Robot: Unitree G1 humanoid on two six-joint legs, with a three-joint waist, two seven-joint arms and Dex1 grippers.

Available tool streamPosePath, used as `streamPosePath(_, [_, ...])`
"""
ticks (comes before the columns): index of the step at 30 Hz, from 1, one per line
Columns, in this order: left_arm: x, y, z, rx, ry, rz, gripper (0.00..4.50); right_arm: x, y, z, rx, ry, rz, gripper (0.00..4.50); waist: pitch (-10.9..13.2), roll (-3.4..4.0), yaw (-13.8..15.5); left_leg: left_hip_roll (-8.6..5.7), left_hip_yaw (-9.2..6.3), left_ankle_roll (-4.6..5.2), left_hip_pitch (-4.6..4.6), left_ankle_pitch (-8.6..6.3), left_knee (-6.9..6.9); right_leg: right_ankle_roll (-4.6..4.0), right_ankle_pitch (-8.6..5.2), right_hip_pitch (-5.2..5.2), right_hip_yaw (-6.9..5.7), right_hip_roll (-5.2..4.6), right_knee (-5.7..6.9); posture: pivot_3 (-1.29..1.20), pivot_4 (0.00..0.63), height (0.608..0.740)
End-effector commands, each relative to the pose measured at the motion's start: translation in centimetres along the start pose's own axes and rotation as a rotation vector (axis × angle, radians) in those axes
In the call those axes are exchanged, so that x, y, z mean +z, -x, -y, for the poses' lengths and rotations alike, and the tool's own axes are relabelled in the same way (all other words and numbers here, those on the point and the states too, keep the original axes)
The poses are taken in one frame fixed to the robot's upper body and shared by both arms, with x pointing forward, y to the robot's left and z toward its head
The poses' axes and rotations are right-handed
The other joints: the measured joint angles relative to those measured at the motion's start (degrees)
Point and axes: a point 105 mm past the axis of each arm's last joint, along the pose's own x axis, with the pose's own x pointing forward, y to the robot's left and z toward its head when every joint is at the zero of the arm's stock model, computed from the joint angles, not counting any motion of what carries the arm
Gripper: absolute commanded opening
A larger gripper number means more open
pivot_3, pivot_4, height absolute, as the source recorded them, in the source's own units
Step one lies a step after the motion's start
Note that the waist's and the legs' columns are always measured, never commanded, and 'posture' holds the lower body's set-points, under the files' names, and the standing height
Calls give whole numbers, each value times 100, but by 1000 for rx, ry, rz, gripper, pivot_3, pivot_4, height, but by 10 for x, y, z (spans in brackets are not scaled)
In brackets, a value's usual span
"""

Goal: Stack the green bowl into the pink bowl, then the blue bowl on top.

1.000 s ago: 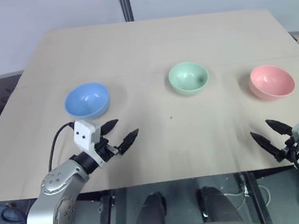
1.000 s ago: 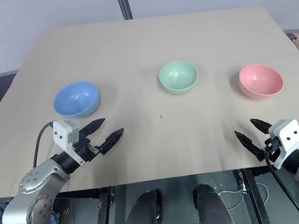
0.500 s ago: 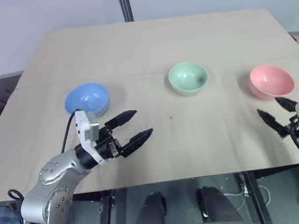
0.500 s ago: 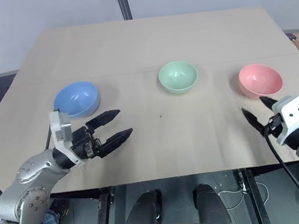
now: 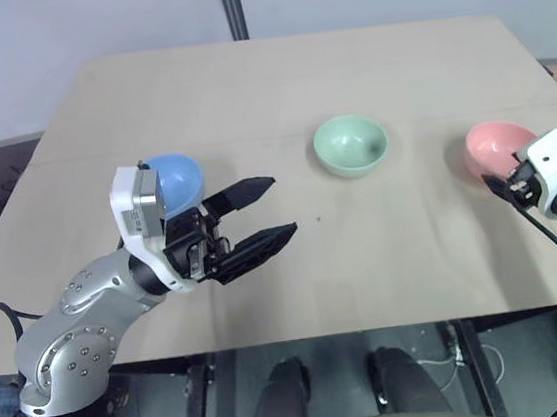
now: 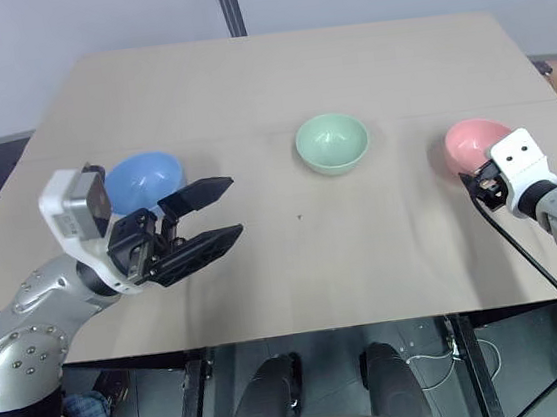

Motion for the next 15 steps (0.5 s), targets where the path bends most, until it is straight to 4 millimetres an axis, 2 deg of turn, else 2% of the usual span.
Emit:
streamPosePath(1, [1,-1,7,-44,-44,-37,4500,7,-11,2,41,74,-28,3193,0,1,-1,-1,0,0,-2,0,0,0,0,-1,0,-1,-1,0,150,740])
streamPosePath(10, [-5,4,4,-52,-60,-113,4500,3,-37,-15,178,139,-128,3193,2,2,-3,-1,-1,0,-4,0,-2,0,0,-2,-1,-1,-4,0,150,740])
streamPosePath(11, [-5,4,4,-50,-61,-116,4500,5,-39,-16,181,142,-123,2687,2,2,-3,-1,0,0,-4,0,-1,0,0,-3,-1,-2,-4,0,150,740])
streamPosePath(12, [-6,5,4,-49,-64,-121,4500,6,-40,-16,182,143,-122,2427,2,2,-5,-1,0,0,-4,0,-1,0,0,-3,-1,-2,-4,0,150,740])
streamPosePath(15, [-8,7,4,-46,-69,-134,4500,7,-42,-17,190,149,-120,1115,2,2,-5,0,-1,0,-4,0,-2,0,0,-3,-1,-1,-3,0,150,740])
